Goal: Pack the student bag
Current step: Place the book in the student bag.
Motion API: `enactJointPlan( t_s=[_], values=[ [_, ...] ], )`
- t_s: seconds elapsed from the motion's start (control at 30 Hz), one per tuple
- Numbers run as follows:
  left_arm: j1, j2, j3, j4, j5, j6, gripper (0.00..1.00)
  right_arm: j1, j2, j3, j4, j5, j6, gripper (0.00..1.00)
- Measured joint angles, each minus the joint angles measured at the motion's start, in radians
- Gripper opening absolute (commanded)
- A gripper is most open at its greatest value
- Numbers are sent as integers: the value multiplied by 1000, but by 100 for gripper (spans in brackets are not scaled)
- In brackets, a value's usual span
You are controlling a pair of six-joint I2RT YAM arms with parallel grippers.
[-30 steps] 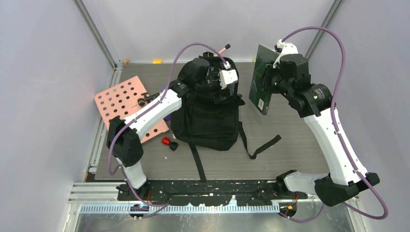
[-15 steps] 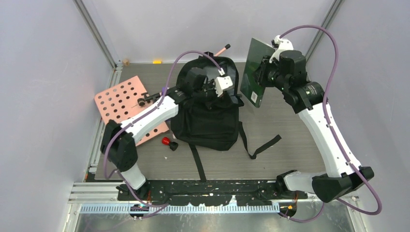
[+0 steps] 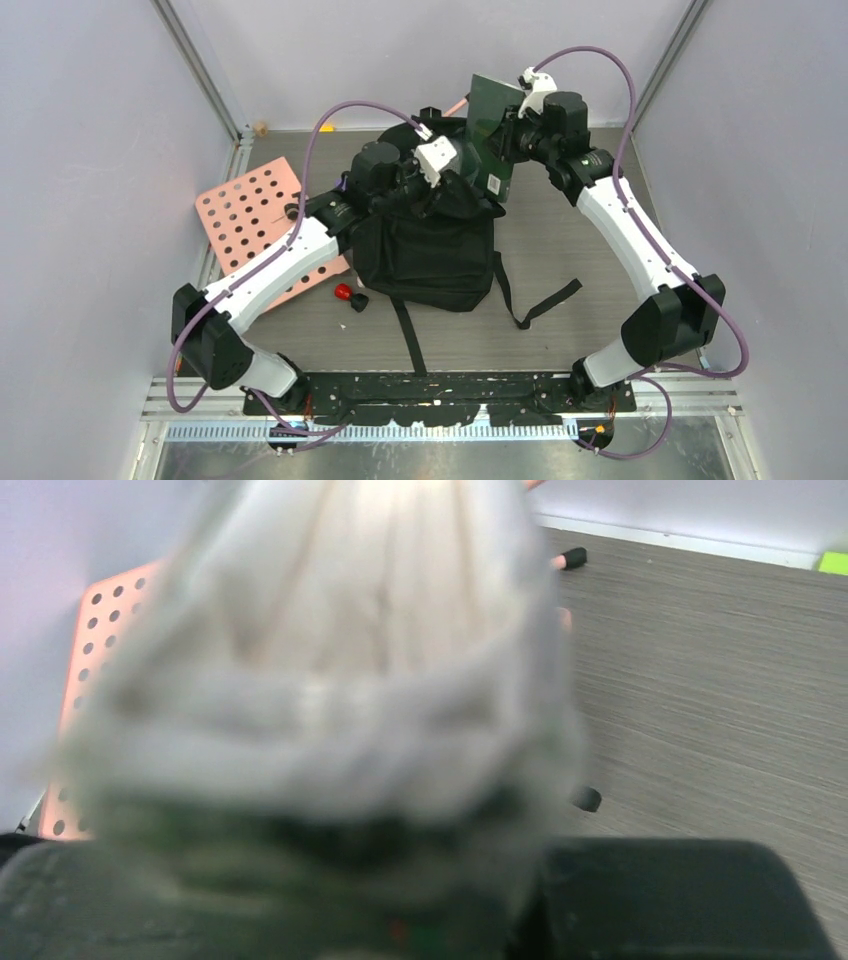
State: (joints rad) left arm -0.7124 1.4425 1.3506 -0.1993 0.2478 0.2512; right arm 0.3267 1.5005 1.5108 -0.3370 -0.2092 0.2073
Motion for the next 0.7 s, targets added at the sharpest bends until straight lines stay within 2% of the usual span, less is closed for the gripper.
enactJointPlan(
  t_s=[0.07,0.17,0.3,0.53,0.7],
  values=[
    [12,11,5,0,-53,-80,69,-24,18,0,0,-13,1,0],
    [29,49,30,6,-122,-231,80,-55,27,-9,19,-50,18,0],
    [67,128,77,32,-168,-431,84,-77,34,-38,73,-148,84,0],
    [204,227,86,97,-123,-748,87,-61,36,-192,250,-336,260,1],
    [236,227,31,158,-123,-867,89,-45,35,-273,373,-398,355,1]
  ],
)
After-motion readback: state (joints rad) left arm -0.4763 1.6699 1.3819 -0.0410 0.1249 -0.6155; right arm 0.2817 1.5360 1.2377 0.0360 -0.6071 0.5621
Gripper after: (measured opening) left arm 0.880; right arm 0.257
